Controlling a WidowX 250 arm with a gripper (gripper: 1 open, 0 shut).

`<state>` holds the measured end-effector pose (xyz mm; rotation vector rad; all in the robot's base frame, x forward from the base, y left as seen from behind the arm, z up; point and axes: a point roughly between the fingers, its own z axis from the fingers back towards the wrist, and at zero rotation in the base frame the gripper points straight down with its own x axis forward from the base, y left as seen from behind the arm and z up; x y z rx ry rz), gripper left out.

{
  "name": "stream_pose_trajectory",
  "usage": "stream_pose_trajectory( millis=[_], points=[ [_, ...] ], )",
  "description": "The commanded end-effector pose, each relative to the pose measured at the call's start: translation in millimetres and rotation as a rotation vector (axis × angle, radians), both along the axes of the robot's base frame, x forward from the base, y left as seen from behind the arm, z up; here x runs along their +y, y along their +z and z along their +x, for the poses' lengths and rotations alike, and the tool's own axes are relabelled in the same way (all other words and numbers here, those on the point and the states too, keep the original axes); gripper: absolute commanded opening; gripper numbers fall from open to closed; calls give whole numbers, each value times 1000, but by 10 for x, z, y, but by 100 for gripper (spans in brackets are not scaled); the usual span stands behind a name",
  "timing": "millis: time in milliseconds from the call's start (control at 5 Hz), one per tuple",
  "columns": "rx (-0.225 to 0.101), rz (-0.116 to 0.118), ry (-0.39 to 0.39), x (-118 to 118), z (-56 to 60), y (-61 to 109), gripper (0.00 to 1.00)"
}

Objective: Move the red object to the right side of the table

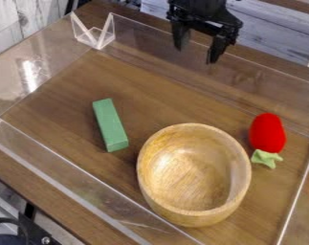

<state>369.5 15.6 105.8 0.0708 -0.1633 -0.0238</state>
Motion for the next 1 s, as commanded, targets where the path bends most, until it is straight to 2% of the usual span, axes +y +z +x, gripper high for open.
stream_pose_trajectory(
  millis=[0, 200, 400, 600, 800],
  points=[
    [-50, 7, -40, -33, 34, 138, 100],
    [-44, 11, -62, 9, 6, 111, 100],
    [-50, 15, -79, 55, 4, 112, 0],
    [-52, 18, -89, 96, -28, 154, 100],
    [-56, 27, -69, -8, -53, 199, 100]
  ],
)
